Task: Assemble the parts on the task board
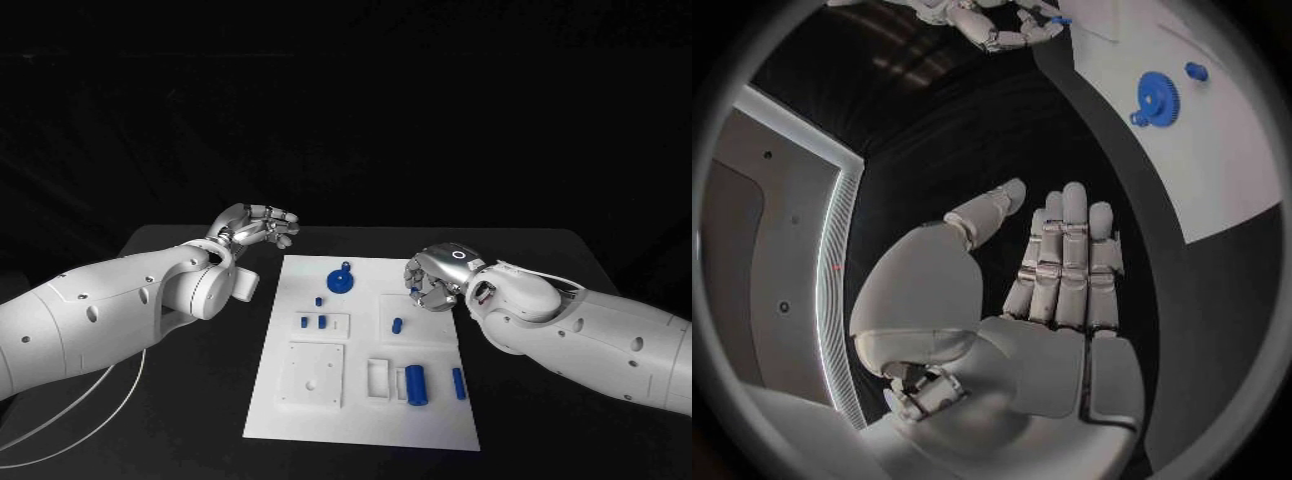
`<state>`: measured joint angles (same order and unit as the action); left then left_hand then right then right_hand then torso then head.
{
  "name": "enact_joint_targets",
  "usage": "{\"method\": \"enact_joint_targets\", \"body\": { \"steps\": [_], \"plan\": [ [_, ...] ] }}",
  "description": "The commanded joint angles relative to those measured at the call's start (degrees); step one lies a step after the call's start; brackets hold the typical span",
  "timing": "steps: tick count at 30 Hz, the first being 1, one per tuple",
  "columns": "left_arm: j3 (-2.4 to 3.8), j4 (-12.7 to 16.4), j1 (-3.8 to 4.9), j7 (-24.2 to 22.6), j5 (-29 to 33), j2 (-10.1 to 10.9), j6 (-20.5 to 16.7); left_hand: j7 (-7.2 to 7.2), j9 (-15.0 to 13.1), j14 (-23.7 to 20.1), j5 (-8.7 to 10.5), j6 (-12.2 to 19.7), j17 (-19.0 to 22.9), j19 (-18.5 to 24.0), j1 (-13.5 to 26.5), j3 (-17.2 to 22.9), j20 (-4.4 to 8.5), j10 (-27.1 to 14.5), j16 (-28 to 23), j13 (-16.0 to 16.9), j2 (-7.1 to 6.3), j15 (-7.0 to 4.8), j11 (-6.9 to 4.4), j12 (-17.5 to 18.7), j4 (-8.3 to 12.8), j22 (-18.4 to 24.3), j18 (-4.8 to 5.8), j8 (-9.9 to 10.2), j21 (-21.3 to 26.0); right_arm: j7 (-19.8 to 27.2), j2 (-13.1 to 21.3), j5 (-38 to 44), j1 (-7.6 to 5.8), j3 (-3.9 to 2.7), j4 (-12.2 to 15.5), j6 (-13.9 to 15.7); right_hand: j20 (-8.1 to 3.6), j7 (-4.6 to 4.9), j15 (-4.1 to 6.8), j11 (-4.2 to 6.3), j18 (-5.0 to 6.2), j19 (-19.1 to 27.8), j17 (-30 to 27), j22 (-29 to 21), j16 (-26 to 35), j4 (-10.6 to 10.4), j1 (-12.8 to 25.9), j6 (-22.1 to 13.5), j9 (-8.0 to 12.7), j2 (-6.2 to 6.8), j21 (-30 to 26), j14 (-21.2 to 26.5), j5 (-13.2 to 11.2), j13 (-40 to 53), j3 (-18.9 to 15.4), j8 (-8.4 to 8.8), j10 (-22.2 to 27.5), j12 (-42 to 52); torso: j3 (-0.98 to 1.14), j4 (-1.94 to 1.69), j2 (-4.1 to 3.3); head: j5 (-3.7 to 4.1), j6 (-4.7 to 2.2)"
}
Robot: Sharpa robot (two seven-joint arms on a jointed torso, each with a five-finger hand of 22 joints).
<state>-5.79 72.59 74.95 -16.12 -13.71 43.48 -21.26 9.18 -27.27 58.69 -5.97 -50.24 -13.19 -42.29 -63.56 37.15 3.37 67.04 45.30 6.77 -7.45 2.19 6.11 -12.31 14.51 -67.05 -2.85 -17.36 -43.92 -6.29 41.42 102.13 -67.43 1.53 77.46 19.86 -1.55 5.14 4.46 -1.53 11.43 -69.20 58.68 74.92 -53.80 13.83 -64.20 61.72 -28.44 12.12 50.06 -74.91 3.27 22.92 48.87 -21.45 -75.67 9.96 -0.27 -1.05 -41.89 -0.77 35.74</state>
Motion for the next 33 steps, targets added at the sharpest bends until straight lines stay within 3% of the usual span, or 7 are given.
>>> {"method": "enact_joint_targets", "body": {
  "steps": [1, 7, 18, 21, 27, 29, 33],
  "plan": [
    [0.05, -0.01, 0.07, -0.55, 0.55, -0.1, -0.11, 0.08, -0.08, 0.39, -0.29, 0.37, -0.08, -0.39, 0.06, -0.18, 0.0, 0.31, -0.4, -0.06, 0.42, 0.07, 0.05, 0.16, 0.17, -0.06, -0.31, -0.26, 0.39, 2.53, 0.34, -5.07, -0.03, -0.75, 1.72, 1.86, -0.19, -0.04, 0.39, 0.08, 3.57, -0.26, 0.12, 1.33, -0.21, -0.05, -0.21, 0.39, -0.1, -0.06, 0.19, 0.11, -0.26, 0.08, 0.52, -0.22, -0.35, -0.01, -0.05, 0.02, 0.04, -0.39, 0.04],
    [0.05, -0.05, 0.07, -0.69, 1.22, -0.4, -0.11, 0.08, -0.08, 0.41, -0.29, 0.36, -0.11, -0.4, 0.05, -0.19, 0.0, 0.31, -0.44, -0.06, 0.42, 0.07, 0.05, 0.16, 0.19, -0.07, -0.31, -0.27, 0.4, 4.13, 0.06, -9.31, -0.03, -0.98, 4.45, 3.77, -0.25, -0.01, 0.37, 0.06, 3.57, -0.26, 0.18, 1.3, -0.17, -0.06, -0.25, 0.32, -0.12, -0.17, 0.22, 0.13, -0.17, 0.09, 0.61, -0.15, -0.27, -0.12, -0.09, 0.05, 0.1, -0.97, -0.17],
    [0.05, -0.31, 0.08, -0.57, 1.54, -1.04, -0.29, 0.07, -0.09, 0.42, -0.28, 0.35, -0.15, -0.39, 0.03, -0.2, 0.0, 0.34, -0.51, -0.06, 0.43, 0.07, 0.04, 0.15, 0.21, -0.08, -0.3, -0.29, 0.43, 4.31, -4.63, -8.26, 0.04, -0.87, 6.29, 2.05, -0.37, 0.05, 0.34, 0.02, 3.57, -0.26, 0.28, 1.27, -0.11, 0.12, -0.25, 0.19, -0.16, -0.42, 0.31, 0.12, -0.14, 0.12, 0.53, -0.05, -0.22, -0.27, -0.26, -0.16, 0.06, -3.0, 0.04],
    [0.04, -0.43, 0.11, -0.51, 1.55, -1.36, -0.41, 0.07, -0.09, 0.42, -0.28, 0.34, -0.18, -0.38, 0.0, -0.19, 0.0, 0.34, -0.55, -0.06, 0.43, 0.07, 0.04, 0.14, 0.23, -0.09, -0.29, -0.3, 0.45, 3.87, -5.63, -4.67, 0.28, -0.25, 7.06, 0.77, -0.4, 0.06, 0.33, 0.01, 3.57, -0.26, 0.3, 1.27, -0.1, 0.19, -0.22, 0.17, -0.18, -0.48, 0.34, 0.1, -0.15, 0.13, 0.48, -0.03, -0.21, -0.31, -0.28, -0.21, 0.04, -3.93, 0.13],
    [0.03, -0.6, 0.34, -0.46, 1.55, -1.99, -0.53, 0.06, -0.1, 0.43, -0.28, 0.31, -0.22, -0.38, -0.06, -0.17, 0.0, 0.36, -0.61, -0.06, 0.46, 0.07, 0.03, 0.13, 0.26, -0.1, -0.29, -0.32, 0.49, 3.39, -8.03, -2.27, 1.21, 1.93, 6.8, -0.59, -0.69, 0.07, 0.39, 0.06, 3.57, -0.67, 0.4, 1.41, -0.34, 0.58, -0.18, 0.15, -0.32, -0.69, 1.01, -0.43, -0.22, 0.25, 0.16, 0.05, -0.3, -0.49, -0.28, -0.09, -0.01, -5.05, 0.29],
    [0.03, -0.56, 0.38, -0.49, 1.55, -2.04, -0.47, 0.06, -0.1, 0.43, -0.28, 0.31, -0.22, -0.38, -0.06, -0.17, 0.0, 0.36, -0.62, -0.06, 0.46, 0.07, 0.03, 0.13, 0.26, -0.1, -0.29, -0.32, 0.49, 3.12, -8.84, -1.66, 2.01, 2.24, 6.74, -0.89, -0.69, 0.07, 0.39, 0.06, 3.57, -0.67, 0.4, 1.41, -0.34, 0.58, -0.18, 0.15, -0.32, -0.69, 1.01, -0.43, -0.22, 0.25, 0.16, 0.05, -0.3, -0.49, -0.36, -0.08, -0.03, -5.07, 0.26],
    [0.03, -0.83, 0.47, -0.48, 1.55, -2.21, -0.51, 0.05, -0.1, 0.44, -0.26, 0.29, -0.25, -0.38, -0.11, -0.16, 0.0, 0.38, -0.66, -0.06, 0.47, 0.08, 0.02, 0.13, 0.28, -0.1, -0.28, -0.34, 0.51, 2.78, -10.44, -0.53, 2.95, 2.94, 6.03, -1.22, -0.77, 0.09, 0.39, 0.05, 3.57, -0.73, 0.38, 1.42, -0.39, 0.67, -0.15, 0.13, -0.36, -0.78, 1.21, -0.55, -0.23, 0.26, 0.11, 0.08, -0.27, -0.58, -0.25, -0.01, -0.07, -5.03, 0.25]
  ]
}}
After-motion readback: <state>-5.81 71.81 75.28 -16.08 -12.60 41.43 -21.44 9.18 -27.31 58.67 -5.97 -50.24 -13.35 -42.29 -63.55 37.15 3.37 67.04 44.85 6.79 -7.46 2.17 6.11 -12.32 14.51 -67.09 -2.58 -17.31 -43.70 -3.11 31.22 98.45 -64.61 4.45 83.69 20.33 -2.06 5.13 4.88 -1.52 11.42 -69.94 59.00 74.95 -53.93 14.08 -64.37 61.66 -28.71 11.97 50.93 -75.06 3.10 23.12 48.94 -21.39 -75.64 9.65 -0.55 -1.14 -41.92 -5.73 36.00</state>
